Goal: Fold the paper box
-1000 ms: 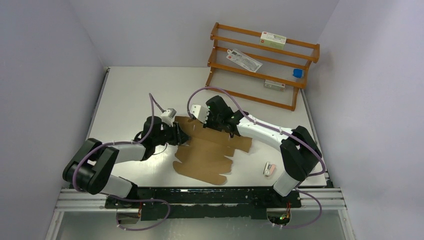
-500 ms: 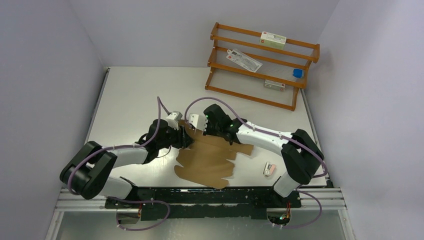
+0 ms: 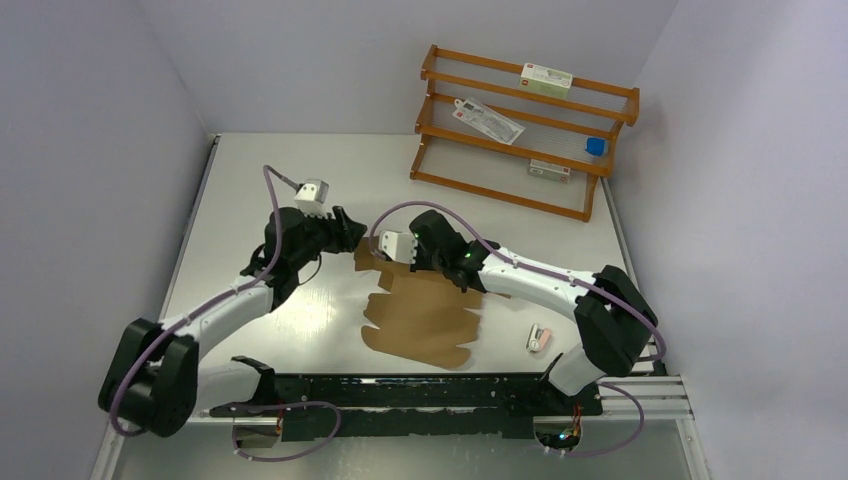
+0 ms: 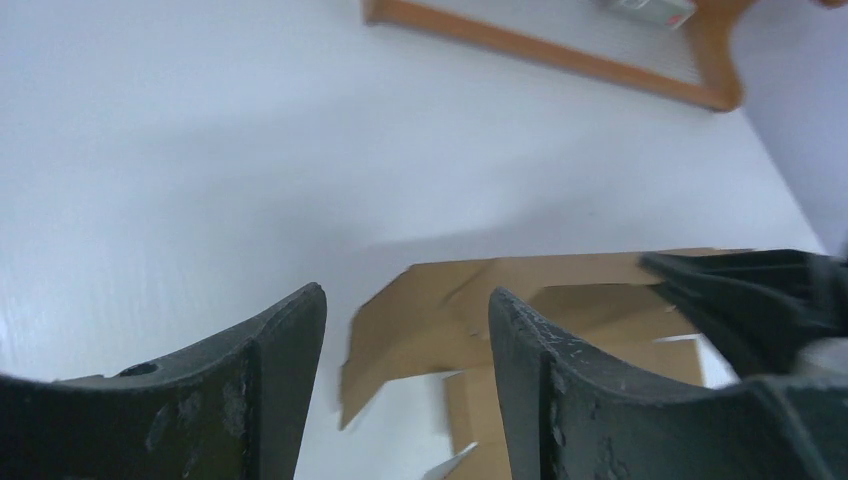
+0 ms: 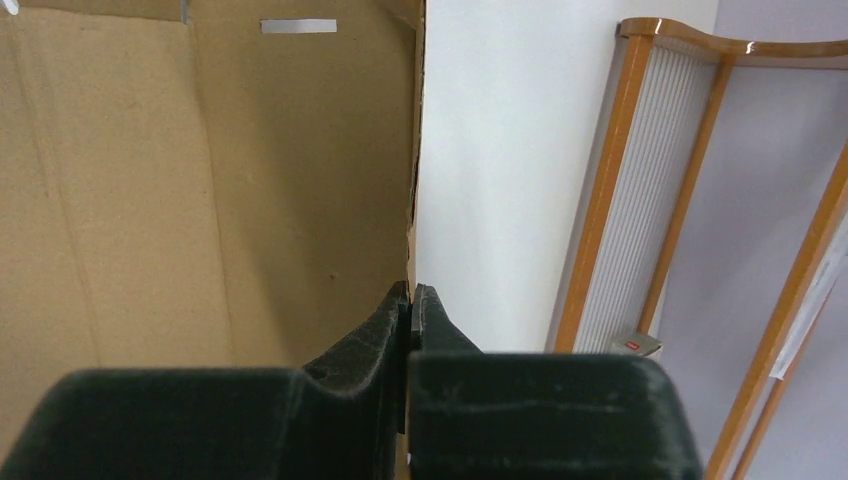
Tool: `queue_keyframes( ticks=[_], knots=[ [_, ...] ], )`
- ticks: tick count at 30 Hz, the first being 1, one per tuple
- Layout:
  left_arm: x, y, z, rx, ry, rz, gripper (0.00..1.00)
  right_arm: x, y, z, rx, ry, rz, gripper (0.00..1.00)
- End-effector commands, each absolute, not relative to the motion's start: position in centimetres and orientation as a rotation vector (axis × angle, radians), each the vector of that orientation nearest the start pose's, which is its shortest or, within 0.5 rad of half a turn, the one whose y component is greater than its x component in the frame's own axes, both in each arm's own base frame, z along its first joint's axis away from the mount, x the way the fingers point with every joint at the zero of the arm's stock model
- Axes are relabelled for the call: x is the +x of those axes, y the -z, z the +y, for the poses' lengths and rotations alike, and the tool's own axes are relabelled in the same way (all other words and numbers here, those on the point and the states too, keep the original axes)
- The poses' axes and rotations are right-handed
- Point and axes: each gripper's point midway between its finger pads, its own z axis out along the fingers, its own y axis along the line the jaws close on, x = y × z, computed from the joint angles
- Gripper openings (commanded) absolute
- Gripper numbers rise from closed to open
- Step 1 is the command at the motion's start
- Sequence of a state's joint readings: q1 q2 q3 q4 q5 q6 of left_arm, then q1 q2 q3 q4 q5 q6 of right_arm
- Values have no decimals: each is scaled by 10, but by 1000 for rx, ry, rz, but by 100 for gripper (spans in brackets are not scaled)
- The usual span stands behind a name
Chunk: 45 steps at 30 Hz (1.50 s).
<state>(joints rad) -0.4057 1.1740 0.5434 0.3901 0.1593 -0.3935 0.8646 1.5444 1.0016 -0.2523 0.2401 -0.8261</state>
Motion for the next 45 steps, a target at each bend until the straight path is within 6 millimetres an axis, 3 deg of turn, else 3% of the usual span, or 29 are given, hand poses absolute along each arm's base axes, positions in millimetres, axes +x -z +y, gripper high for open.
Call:
queue_keyframes(
  ticks=[1,10,22,26,33,45],
  knots=[
    [342,-133,-183,121,711,1958,65,316,-130,258,-1676,313,1591,0],
    [344,-106,-200,300,775,2012,58,314,-124,258,-1700,309,1578,0],
    [350,-78,-203,348,755,2082,27,316,-123,260,-1706,317,1565,0],
    [343,-91,-209,363,809,2049,15,318,-124,259,-1695,338,1568,0],
    [320,-118,-224,357,868,1993,11,324,-125,269,-1658,344,1545,0],
    [293,-118,-243,393,835,1939,10,330,-130,280,-1629,402,1441,0]
  ],
)
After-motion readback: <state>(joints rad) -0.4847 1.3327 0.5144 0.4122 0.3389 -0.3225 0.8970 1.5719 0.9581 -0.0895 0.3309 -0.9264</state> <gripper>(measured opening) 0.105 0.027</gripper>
